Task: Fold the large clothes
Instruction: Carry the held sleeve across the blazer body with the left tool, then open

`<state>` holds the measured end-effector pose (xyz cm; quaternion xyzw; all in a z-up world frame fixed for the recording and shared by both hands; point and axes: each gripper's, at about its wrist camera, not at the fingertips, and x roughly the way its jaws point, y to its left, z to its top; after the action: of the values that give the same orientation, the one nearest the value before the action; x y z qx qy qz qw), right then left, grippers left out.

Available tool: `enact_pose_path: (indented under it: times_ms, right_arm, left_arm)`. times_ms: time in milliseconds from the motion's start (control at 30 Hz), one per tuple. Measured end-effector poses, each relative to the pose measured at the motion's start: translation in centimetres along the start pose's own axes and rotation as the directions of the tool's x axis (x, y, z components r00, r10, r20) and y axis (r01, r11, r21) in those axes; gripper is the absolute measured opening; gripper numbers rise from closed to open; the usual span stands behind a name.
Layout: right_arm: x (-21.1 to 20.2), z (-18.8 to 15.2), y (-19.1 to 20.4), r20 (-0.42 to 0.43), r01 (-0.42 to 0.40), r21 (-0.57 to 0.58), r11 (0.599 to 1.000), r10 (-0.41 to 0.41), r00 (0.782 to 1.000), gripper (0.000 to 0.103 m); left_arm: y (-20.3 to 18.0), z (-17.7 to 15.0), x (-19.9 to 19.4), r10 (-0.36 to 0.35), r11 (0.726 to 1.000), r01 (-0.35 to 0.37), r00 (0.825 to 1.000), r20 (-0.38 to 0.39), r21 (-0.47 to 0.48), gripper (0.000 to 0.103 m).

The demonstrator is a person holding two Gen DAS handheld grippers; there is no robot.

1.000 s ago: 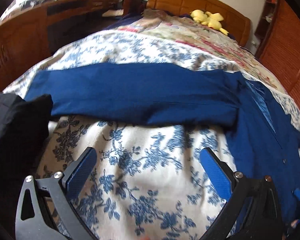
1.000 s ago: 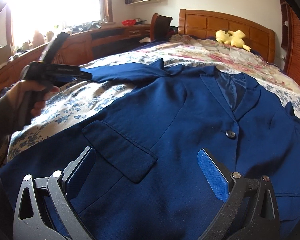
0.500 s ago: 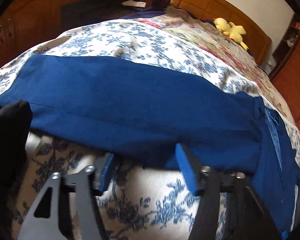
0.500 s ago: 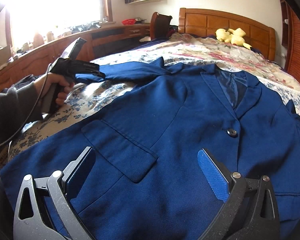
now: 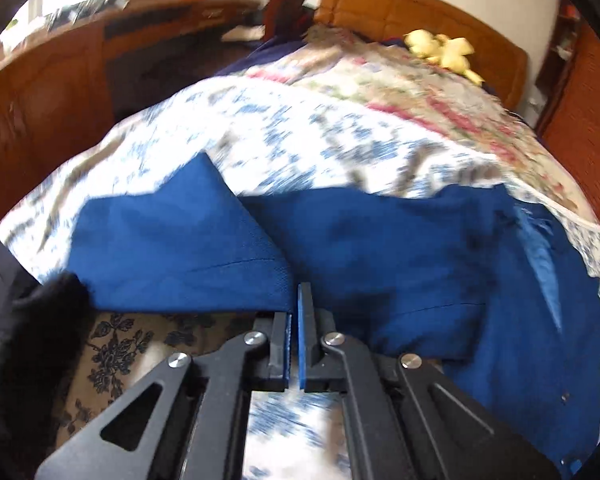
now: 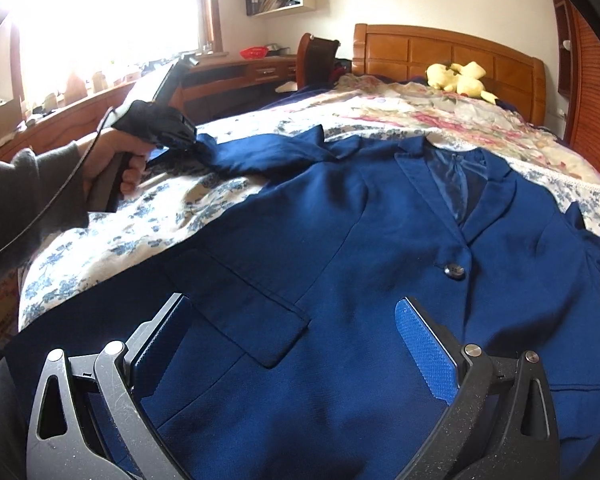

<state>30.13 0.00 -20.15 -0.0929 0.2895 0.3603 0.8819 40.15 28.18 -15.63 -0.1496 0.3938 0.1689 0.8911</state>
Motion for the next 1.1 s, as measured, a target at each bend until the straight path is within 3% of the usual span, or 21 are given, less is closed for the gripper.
enact_pose_path:
  times_ms: [267, 433, 500, 733, 867, 967, 1100]
  right_arm:
    - [-3.5, -0.4, -2.5, 0.010, 0.051, -0.003, 0.999, -0.051, 0.999, 0.103]
    - [-4.4, -1.2, -4.2, 0.005, 0.092, 0.007, 0.996, -0.092, 0.996, 0.103]
    - [-4.5, -1.4, -4.3, 0.002, 0.093, 0.012, 0.996, -0.093, 0.996, 0.103]
    - [-4.6, -1.4, -3.8, 0.006, 0.112, -0.009, 0.994, -0.112, 0.994, 0.103]
    - [-4.2, -1.3, -3.7, -0.001, 0.112, -0.013, 0.994, -0.112, 0.994, 0.103]
    - [-4.0, -1.4, -3.6, -0.007, 0.112, -0.015, 0.994, -0.112, 0.994, 0.103]
    - [-3.5, -1.5, -3.5, -0.018, 0.114, -0.022, 0.993, -0.115, 0.993, 0.103]
  left_arm:
    - [-8.5, -0.8, -8.0, -0.097, 0.979, 0.083, 0.993, 0.064, 0.189, 0.000]
    - [-11.1, -2.6, -9.5, -0.134, 0.967, 0.131, 0.991, 0.001, 0.217, 0.003]
    - [-11.4, -3.6, -9.8, -0.122, 0.959, 0.118, 0.993, -0.001, 0.257, 0.006]
    - [-11.4, -7.7, -11.2, -0.149, 0.931, 0.152, 0.988, -0.034, 0.332, 0.037]
    - [-10.5, -9.9, -12.3, -0.156, 0.913, 0.157, 0.987, -0.033, 0.377, 0.044]
    - [-9.1, -10.5, -12.1, -0.134, 0.914, 0.133, 0.991, -0.025, 0.383, 0.048]
    - [-6.2, -10.0, -10.6, -0.105, 0.939, 0.108, 0.994, -0.027, 0.327, 0.051]
